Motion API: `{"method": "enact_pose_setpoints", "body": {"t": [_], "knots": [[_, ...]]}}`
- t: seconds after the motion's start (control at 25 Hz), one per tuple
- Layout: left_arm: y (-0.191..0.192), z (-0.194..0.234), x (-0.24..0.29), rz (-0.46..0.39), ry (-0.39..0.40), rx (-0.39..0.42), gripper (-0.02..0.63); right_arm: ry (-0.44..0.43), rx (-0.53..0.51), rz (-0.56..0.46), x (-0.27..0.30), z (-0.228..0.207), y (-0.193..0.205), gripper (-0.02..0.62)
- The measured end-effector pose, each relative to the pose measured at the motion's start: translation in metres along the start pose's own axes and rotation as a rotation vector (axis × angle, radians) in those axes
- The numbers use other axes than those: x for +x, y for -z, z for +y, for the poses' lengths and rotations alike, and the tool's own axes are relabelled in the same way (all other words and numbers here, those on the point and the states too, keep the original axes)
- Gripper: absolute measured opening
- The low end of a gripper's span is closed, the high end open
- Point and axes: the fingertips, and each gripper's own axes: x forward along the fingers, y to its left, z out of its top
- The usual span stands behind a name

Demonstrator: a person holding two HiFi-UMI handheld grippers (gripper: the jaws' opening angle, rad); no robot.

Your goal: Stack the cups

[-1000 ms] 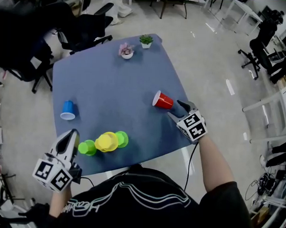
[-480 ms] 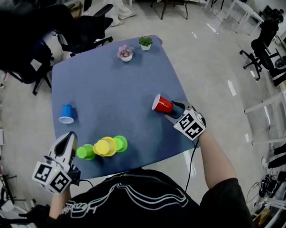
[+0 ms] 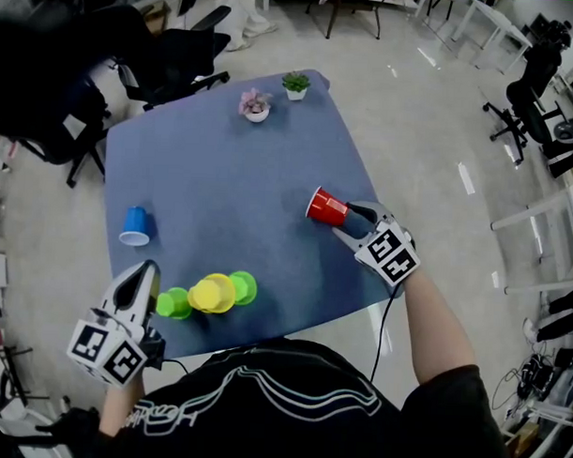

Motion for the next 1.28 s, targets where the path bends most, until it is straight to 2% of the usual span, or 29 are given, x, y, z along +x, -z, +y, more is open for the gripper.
{"method": "enact_pose_setpoints", "body": {"t": [0.4, 0.8, 1.28], "knots": [[-0.002, -0.004, -0.002, -0.005, 0.019, 0.003, 0.025, 0.009, 0.031, -0.075, -0.025, 0.006, -0.046, 0.239], [-0.001, 0.005, -0.026, -0.007, 0.058, 0.005, 0.025, -0.011, -0.134, -0.027, -0.060, 0.053, -0.130, 0.236], [-0.003, 0.045, -0.107, 0.021, 0.105, 0.057, 0.025, -0.017, -0.335, -0.004, -0.085, 0.162, -0.252, 0.236]]}}
